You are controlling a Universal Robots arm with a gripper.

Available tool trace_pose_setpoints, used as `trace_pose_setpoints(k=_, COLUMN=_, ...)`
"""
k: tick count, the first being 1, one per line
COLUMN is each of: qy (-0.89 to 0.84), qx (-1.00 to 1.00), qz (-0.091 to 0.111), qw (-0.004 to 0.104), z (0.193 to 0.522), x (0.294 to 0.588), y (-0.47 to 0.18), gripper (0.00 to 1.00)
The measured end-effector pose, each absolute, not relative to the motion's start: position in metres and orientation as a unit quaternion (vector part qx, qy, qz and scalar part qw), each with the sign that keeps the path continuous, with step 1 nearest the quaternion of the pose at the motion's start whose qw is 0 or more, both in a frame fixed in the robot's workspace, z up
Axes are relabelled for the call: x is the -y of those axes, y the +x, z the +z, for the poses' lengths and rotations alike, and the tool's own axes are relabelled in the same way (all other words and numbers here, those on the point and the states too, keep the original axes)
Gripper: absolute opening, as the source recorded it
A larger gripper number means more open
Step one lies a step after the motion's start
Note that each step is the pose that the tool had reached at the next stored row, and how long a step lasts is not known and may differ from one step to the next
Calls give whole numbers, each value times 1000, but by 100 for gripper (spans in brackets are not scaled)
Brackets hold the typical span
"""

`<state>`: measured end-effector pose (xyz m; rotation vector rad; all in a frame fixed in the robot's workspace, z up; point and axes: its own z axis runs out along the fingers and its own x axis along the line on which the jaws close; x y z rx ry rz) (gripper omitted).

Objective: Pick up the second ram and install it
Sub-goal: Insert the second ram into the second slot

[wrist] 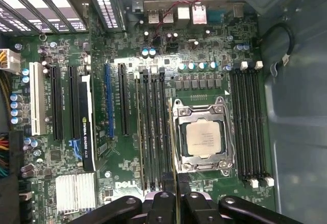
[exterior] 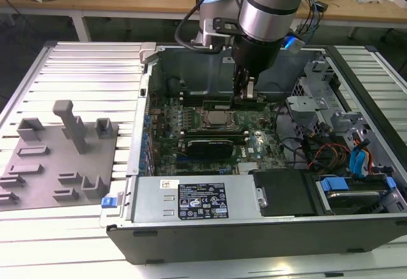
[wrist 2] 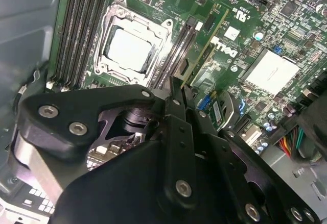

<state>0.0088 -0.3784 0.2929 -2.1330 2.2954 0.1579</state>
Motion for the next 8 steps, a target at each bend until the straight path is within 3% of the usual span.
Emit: trace_pose_setpoints(k=8, qy=-680, qx=-732, qz=50, qw=2, z=287, x=378, y=9, gripper=14)
